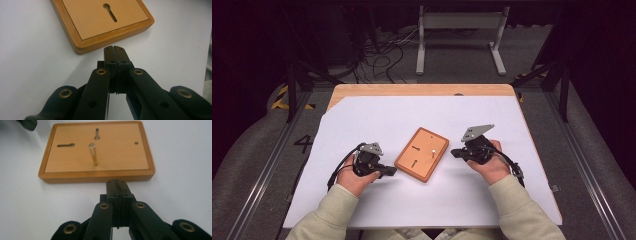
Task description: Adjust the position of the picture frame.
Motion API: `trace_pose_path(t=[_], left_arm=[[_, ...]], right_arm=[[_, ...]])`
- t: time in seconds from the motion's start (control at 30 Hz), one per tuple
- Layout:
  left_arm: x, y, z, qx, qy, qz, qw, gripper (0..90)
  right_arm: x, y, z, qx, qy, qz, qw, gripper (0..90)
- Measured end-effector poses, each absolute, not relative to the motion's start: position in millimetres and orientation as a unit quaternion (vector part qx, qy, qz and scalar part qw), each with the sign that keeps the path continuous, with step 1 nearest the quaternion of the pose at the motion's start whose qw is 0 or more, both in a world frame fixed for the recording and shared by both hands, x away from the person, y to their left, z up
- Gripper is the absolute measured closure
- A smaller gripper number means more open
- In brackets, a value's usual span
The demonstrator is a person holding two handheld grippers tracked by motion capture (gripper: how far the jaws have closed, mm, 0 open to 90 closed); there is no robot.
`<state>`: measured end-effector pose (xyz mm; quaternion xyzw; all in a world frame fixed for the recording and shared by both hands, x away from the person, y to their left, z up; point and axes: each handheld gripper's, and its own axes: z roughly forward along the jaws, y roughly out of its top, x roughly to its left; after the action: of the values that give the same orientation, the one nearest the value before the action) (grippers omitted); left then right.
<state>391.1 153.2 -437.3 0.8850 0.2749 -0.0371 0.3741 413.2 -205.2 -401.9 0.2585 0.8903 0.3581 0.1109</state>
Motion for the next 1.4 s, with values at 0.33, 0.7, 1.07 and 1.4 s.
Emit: trace_pose_path(t=[0.33, 0.7, 1.07, 1.4], left_arm=[[389, 160, -439, 0.88, 0.283, -0.031, 0.381, 87.6], [380, 174, -441, 0.871, 0.301, -0.021, 0.389, 84.9], [368, 191, -443, 0.86, 0.325, -0.007, 0.394, 84.3], [360, 199, -445, 0.857, 0.334, 0.003, 0.393, 82.9]], right_arm=[[461, -186, -390, 0.263, 0.886, 0.372, 0.085, 90.0], [497, -143, -379, 0.241, 0.901, 0.351, 0.085, 90.0], [529, -110, -398, 0.232, 0.915, 0.322, 0.077, 90.0], [548, -85, -419, 0.247, 0.913, 0.316, 0.069, 90.0]])
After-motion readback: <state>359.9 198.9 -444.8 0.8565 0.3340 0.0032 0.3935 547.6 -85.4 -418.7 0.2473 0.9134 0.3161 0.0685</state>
